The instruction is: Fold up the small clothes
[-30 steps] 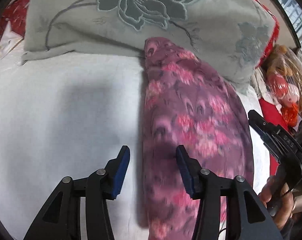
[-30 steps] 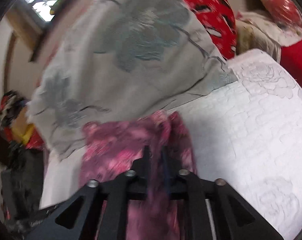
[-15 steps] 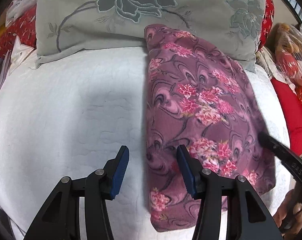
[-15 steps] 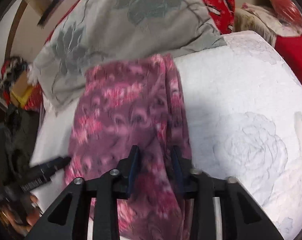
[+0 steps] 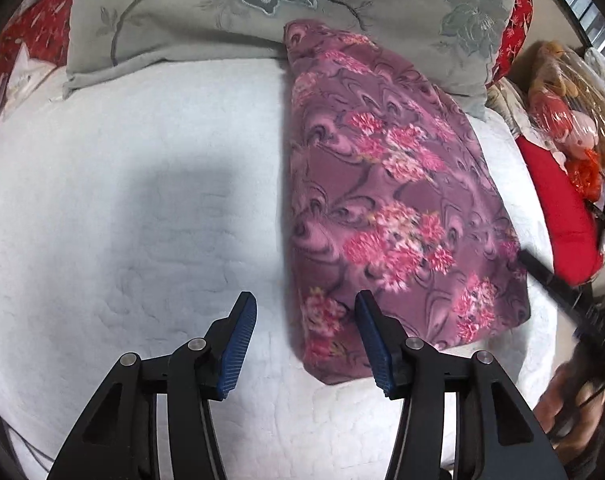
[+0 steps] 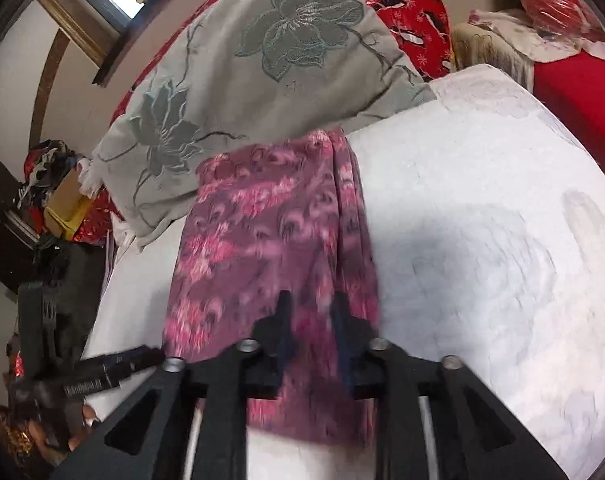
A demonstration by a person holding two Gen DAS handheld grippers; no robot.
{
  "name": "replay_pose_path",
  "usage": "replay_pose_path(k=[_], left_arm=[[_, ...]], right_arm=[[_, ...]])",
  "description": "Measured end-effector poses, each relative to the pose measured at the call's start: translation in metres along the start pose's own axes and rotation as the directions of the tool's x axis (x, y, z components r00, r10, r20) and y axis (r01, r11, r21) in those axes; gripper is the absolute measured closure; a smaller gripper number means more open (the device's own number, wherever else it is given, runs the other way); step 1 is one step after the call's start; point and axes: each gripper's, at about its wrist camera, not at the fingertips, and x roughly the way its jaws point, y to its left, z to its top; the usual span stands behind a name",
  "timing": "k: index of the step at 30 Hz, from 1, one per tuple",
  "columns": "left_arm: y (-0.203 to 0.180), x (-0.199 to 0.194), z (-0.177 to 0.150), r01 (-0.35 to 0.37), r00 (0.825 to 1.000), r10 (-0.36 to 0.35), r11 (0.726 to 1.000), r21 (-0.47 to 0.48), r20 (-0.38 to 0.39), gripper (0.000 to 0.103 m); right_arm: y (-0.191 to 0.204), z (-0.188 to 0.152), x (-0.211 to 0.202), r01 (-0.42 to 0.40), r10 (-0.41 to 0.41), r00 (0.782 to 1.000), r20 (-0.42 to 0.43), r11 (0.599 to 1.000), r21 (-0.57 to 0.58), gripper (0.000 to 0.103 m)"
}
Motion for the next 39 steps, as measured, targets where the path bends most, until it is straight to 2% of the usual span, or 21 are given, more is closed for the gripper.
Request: replay_pose_path(k=[1, 2, 3, 6, 7, 10, 12, 13, 16, 18, 20, 26, 28, 29, 30, 31, 33, 34, 35, 37, 39], left_arm=[[-0.001, 0.003, 0.000, -0.014, 1.000, 0.014, 1.000, 0.003, -0.009, 0.053], [-0.002, 0.007, -0.002, -0.026, 0.999, 0.026, 1.000, 0.006, -0.018, 0.053], [-0.002, 0.012, -0.005, -0.035, 0.999, 0.035, 0.999, 0.010, -0.029, 0.052], [0.007, 0.019, -0.011, -0.018, 0.999, 0.017, 1.000, -0.023, -0.050, 0.049], [0.012, 0.020, -0.011, 0.001, 0.998, -0.003, 0.999, -0.043, -0.058, 0.049], [0.025, 0.012, -0.010, 0.089, 0.993, -0.093, 0.995, -0.054, -0.071, 0.053], [0.031, -0.001, -0.006, 0.151, 0.987, -0.152, 0.988, -0.025, -0.048, 0.054], [0.035, -0.012, 0.001, 0.179, 0.984, -0.180, 0.984, -0.011, -0.012, 0.054], [0.039, -0.026, 0.031, 0.187, 0.981, -0.186, 0.982, -0.022, 0.062, 0.053], [0.036, -0.027, 0.066, 0.168, 0.982, -0.163, 0.985, -0.042, 0.100, 0.052], [0.030, -0.022, 0.091, 0.136, 0.984, -0.129, 0.989, -0.052, 0.120, 0.052], [0.011, 0.026, 0.140, 0.065, 0.994, -0.058, 0.996, -0.066, 0.093, 0.052], [0.009, 0.055, 0.148, 0.009, 0.998, -0.005, 0.998, -0.069, 0.060, 0.048], [0.012, 0.072, 0.149, -0.004, 1.000, 0.006, 0.997, -0.079, 0.021, 0.040], [0.017, 0.080, 0.149, 0.012, 1.000, -0.011, 0.995, -0.101, 0.015, 0.039], [0.019, 0.079, 0.149, 0.023, 0.999, -0.020, 0.994, -0.110, 0.030, 0.039], [0.020, 0.070, 0.150, 0.048, 0.999, -0.046, 0.994, -0.098, 0.028, 0.047], [0.023, 0.066, 0.150, 0.068, 0.997, -0.066, 0.993, -0.099, 0.031, 0.050], [0.027, 0.058, 0.147, 0.107, 0.994, -0.102, 0.988, -0.114, 0.046, 0.051], [0.036, 0.047, 0.139, 0.164, 0.985, -0.151, 0.973, -0.161, 0.087, 0.051], [0.041, 0.049, 0.128, 0.195, 0.979, -0.180, 0.959, -0.205, 0.090, 0.049]], right_arm=[[-0.001, -0.006, 0.004, 0.032, -0.032, 0.999, -0.035, 0.999, -0.014, 0.070], [-0.001, -0.012, 0.009, 0.069, -0.071, 0.995, -0.071, 0.997, -0.039, 0.084], [0.000, -0.015, 0.006, 0.068, -0.072, 0.995, -0.062, 0.995, -0.068, 0.097], [-0.001, -0.013, -0.019, 0.019, -0.018, 0.999, 0.043, 0.999, -0.042, 0.097], [-0.004, -0.013, -0.017, 0.013, -0.013, 0.999, 0.032, 1.000, -0.024, 0.097], [-0.007, -0.018, 0.011, 0.114, -0.121, 0.988, -0.097, 0.991, -0.072, 0.095], [0.001, -0.008, 0.004, 0.121, -0.127, 0.989, -0.071, 0.989, -0.090, 0.087], [0.004, 0.001, -0.002, 0.119, -0.122, 0.992, -0.037, 0.990, -0.079, 0.087], [0.015, 0.040, -0.019, 0.026, -0.021, 0.992, 0.121, 0.999, -0.039, 0.082], [0.028, 0.069, -0.010, -0.005, 0.014, 0.985, 0.170, 0.999, -0.053, 0.079], [0.041, 0.091, 0.007, 0.013, 0.001, 0.983, 0.184, 0.997, -0.078, 0.079], [0.049, 0.131, 0.077, 0.037, -0.027, 0.987, 0.160, 0.997, -0.062, 0.079], [0.041, 0.133, 0.107, 0.117, -0.109, 0.987, 0.118, 0.991, -0.063, 0.080], [0.036, 0.131, 0.121, 0.181, -0.176, 0.982, 0.076, 0.981, -0.068, 0.084], [0.024, 0.129, 0.142, 0.205, -0.206, 0.978, -0.010, 0.977, -0.057, 0.086], [0.022, 0.130, 0.138, 0.186, -0.186, 0.982, 0.022, 0.982, -0.039, 0.087], [0.024, 0.135, 0.127, 0.173, -0.173, 0.985, 0.008, 0.985, -0.020, 0.087], [0.026, 0.135, 0.116, 0.157, -0.156, 0.987, 0.030, 0.987, -0.024, 0.086], [0.029, 0.134, 0.107, 0.138, -0.136, 0.989, 0.061, 0.990, -0.034, 0.080], [0.036, 0.128, 0.087, 0.072, -0.063, 0.991, 0.116, 0.995, -0.074, 0.079], [0.039, 0.124, 0.092, 0.022, -0.016, 0.998, 0.065, 0.996, -0.090, 0.077]])
